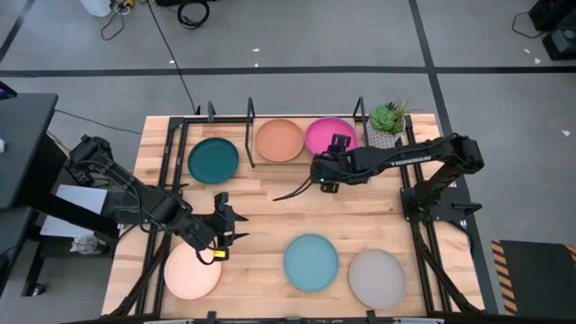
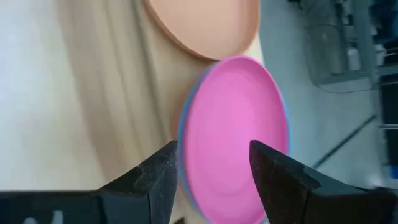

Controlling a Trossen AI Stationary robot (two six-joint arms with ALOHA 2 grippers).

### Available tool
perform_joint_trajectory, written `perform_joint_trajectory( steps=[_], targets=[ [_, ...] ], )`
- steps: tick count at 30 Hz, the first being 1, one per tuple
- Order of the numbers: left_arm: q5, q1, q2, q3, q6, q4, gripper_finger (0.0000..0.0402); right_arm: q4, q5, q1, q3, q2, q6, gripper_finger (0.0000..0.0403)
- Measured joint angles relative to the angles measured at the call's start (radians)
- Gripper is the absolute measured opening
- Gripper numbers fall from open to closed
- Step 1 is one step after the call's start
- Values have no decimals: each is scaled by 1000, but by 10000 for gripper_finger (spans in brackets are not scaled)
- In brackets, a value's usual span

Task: Place and stack plates onto a shelf
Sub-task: Stack the pink plate on top of the blue plate on the shelf

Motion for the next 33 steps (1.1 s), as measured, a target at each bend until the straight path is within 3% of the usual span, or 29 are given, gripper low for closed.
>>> perform_joint_trajectory(
  steps=[6, 10, 14, 20, 28, 33],
  targets=[
    [1, -1, 0, 0, -4, 0, 189, 47, 42, 20, -26, 0, 41, 201],
    [-1, 1, 0, 0, 2, -8, 189, 137, 134, 10, -105, 0, 34, 201],
    [-1, 11, 0, 0, 3, -15, 189, 266, 160, -17, -205, 2, 3, 201],
    [-3, 13, 0, 0, 3, -15, 189, 393, 110, -40, -295, 3, -45, 201],
    [-7, 13, 0, 0, 23, -14, 189, 426, 95, -48, -307, 1, -77, 201],
    [-17, 13, 0, 0, 17, -14, 189, 459, 11, -49, -307, 1, -101, 201]
  ],
)
